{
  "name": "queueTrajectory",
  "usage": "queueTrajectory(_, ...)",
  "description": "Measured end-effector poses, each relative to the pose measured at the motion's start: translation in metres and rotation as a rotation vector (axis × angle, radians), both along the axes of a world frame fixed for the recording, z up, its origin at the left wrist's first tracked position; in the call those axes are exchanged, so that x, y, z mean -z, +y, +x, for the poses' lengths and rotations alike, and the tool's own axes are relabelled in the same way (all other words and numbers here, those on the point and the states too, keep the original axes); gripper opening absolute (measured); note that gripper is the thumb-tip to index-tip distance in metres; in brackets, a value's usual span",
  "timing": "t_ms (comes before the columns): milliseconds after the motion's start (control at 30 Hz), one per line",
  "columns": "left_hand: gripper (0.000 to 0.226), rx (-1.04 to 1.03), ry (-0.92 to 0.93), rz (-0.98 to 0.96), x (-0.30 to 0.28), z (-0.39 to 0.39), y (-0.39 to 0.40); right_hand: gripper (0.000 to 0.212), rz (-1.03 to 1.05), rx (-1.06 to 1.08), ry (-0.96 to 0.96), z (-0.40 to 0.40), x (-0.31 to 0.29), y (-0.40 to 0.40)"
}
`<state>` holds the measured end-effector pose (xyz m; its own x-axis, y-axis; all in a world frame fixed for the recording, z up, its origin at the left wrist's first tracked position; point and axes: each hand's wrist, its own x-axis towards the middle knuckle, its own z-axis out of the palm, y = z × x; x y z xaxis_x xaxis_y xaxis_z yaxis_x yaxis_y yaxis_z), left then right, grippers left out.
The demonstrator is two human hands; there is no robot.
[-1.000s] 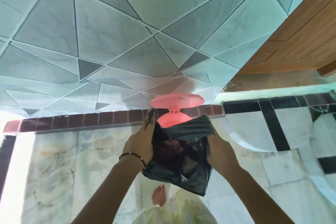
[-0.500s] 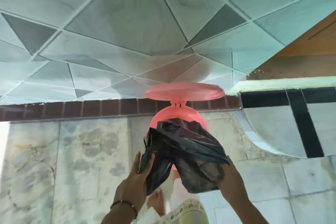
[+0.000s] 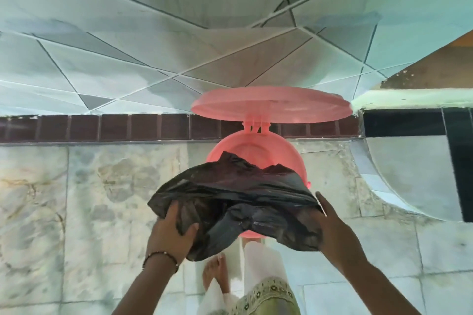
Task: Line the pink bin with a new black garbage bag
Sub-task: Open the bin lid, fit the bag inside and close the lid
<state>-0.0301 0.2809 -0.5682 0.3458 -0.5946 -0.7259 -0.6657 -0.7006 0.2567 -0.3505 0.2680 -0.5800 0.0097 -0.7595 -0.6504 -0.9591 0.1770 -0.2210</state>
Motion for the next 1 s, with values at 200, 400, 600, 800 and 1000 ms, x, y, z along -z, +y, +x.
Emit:
queueTrajectory(200,0.046,0.018,0.188,-0.116,0.027,-0.002,0.015,0.058,0.104,-0.216,-0.136,0.028,0.006,0.024)
queueTrajectory(400,0.044,0.177,0.125,0.001,0.077,-0.001,0.04,0.041,0.02,-0.088,-0.034,0.02,0.051,0.047)
queueTrajectory(600,0.038,0.227,0.051,0.079,0.104,0.013,0.055,0.016,0.037,0.473,-0.009,0.002,0.087,0.036)
queueTrajectory(800,0.053,0.152,-0.039,0.278,0.134,0.02,0.035,0.024,0.167,0.83,-0.215,0.0,0.106,0.001)
queueTrajectory(1000,0.064,-0.457,0.381,0.052,0.135,0.015,-0.03,0.038,0.191,1.039,-0.436,-0.011,0.107,-0.05)
